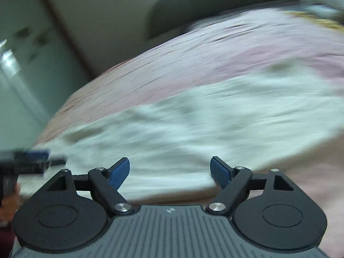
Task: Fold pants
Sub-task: 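Grasp the folded pants edge with the right gripper while the left gripper grasps the corner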
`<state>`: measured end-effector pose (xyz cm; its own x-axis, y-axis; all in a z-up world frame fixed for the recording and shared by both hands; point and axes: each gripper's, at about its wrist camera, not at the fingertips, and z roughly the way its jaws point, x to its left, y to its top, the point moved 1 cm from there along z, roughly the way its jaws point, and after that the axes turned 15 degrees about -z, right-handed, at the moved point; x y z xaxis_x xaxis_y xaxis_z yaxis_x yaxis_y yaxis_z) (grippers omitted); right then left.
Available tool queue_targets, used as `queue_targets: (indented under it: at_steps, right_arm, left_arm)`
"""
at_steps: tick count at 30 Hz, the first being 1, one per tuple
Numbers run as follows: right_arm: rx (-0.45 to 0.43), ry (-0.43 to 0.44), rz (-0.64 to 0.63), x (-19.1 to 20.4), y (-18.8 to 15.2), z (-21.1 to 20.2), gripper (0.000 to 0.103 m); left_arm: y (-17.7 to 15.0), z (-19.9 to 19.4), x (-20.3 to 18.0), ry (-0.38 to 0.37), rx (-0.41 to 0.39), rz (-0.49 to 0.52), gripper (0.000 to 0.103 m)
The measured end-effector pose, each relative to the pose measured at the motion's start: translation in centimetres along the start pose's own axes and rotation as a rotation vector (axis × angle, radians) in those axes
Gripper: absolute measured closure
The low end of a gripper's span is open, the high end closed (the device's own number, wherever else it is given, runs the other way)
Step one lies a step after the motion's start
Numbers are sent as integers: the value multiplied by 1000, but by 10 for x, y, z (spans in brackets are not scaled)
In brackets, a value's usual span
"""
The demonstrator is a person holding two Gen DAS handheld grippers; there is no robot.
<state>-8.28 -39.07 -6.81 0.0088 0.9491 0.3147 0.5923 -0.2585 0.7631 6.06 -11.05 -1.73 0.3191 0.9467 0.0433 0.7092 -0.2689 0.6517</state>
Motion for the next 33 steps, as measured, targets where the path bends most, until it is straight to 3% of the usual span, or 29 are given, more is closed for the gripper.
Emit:
queue_targets:
  at_steps: [1, 3, 5, 7, 9, 11, 18, 19, 20, 23, 25, 28, 33]
  right_arm:
    - [-52, -44, 48, -14, -2, -16, 20]
    - [-140, -84, 162, -45, -11, -47, 20]
    - [-169, -103, 279, -74, -23, -64, 20]
    - [-162, -94, 382, -99, -36, -68, 20]
    - [-191, -27, 489, -116, -47, -67, 19]
    - [-223, 33, 530, -124, -49, -59, 20]
    - [-273, -36, 546, -142, -29, -31, 22]
    - [-280, -51, 547, -145, -27, -28, 29]
    - [-280, -67, 551, -150, -26, -25, 45]
    - [-263, -95, 599, -165, -30, -12, 77]
    - [-279, -88, 634, -170, -32, -11, 79]
    - [-271, -149, 509, -154, -16, -15, 83]
    - [-189, -269, -172, -48, 40, -9, 84]
  left_arm:
    - [-4, 3, -7, -6, 24, 10, 27]
    - [-7, -4, -12, -63, 28, 6, 24]
    - [-9, -9, -21, -75, 7, 23, 21]
    - [-8, -13, -30, -59, -13, 51, 20]
    - [-7, -12, -36, -62, -9, 65, 20]
    - [-3, -8, -40, -72, 9, 60, 20]
    - [15, -2, -57, -126, 24, 19, 19]
    - [20, 1, -60, -139, 33, -1, 19]
    - [24, 6, -63, -155, 46, -30, 19]
    - [36, 23, -78, -224, 112, -118, 19]
    - [42, 36, -89, -288, 172, -152, 19]
    - [49, 46, -98, -387, 232, -212, 20]
    - [69, 52, -93, -691, 265, -451, 13]
